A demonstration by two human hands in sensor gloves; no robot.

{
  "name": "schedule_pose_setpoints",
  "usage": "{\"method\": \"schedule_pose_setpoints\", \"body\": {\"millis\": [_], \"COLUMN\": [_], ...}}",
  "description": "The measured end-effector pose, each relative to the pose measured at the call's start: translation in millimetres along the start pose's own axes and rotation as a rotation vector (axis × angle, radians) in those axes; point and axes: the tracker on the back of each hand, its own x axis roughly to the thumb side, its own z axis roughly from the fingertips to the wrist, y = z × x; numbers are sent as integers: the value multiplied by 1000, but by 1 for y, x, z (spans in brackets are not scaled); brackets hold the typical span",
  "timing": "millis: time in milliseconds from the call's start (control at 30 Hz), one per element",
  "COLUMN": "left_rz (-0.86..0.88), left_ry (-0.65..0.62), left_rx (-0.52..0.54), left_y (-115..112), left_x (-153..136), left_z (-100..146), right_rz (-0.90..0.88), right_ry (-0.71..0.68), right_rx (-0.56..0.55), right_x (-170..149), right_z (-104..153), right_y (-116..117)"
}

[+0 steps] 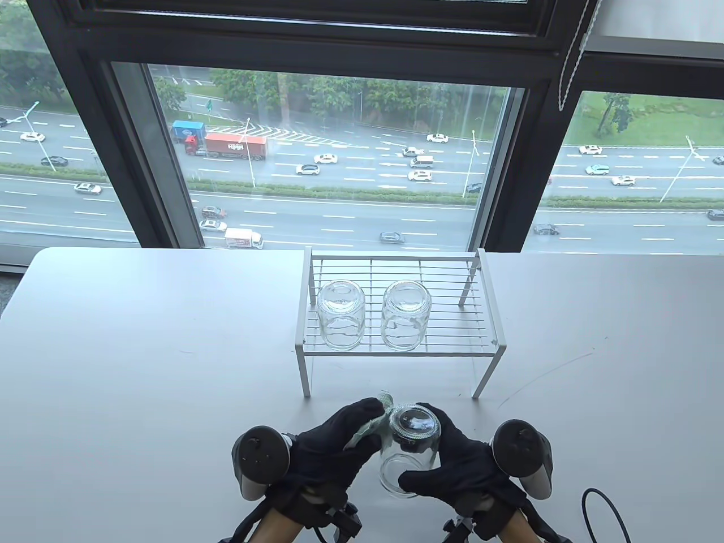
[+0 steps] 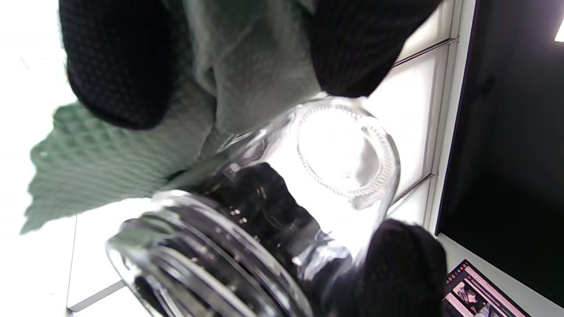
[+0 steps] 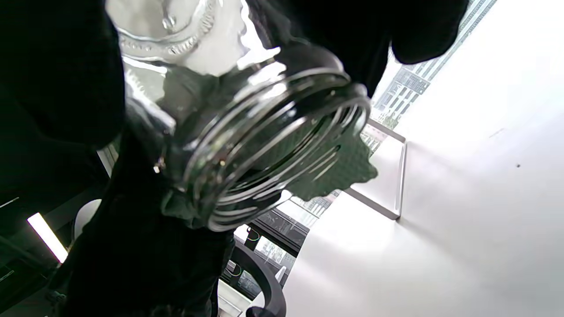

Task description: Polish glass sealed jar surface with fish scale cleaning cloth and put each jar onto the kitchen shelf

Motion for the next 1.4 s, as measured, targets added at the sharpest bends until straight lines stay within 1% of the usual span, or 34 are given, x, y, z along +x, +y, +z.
{"method": "schedule_pose_setpoints", "body": {"millis": [67, 133, 200, 233, 367, 433, 500, 633, 800, 933, 1033, 1200, 1400], "left_rz": [-35, -66, -105, -126, -206, -254, -294, -372, -374, -376, -379, -382, -383], "left_ry": [23, 60, 78, 93, 140, 168, 193, 253, 274, 277, 274, 284, 289], "left_rx": [-15, -55, -74, -81, -138, -168, -201, -275, -289, -290, -287, -289, -291], "left_y": [6, 10, 12, 14, 16, 17, 17, 16, 16, 17, 16, 17, 18], "left_x": [-6, -11, -15, -17, -24, -26, -28, -32, -35, -35, -35, -35, -35], "left_z": [0, -1, -1, -2, -3, -3, -3, -4, -4, -4, -4, -4, -5], "right_rz": [51, 123, 184, 212, 220, 199, 211, 286, 384, 375, 367, 405, 431], "right_ry": [-14, -27, -35, -33, -31, -50, -51, -26, 9, 67, 135, 187, 245], "right_rx": [-92, -151, -186, -230, -307, -389, -430, -460, -485, -504, -550, -546, -521], "right_x": [4, 8, 11, 12, 14, 14, 16, 17, 15, 7, -3, -14, -23], "right_z": [3, 5, 6, 7, 8, 8, 5, -9, -35, -56, -71, -94, -105], "right_y": [-8, -17, -23, -29, -45, -55, -63, -79, -96, -104, -106, -105, -102]}}
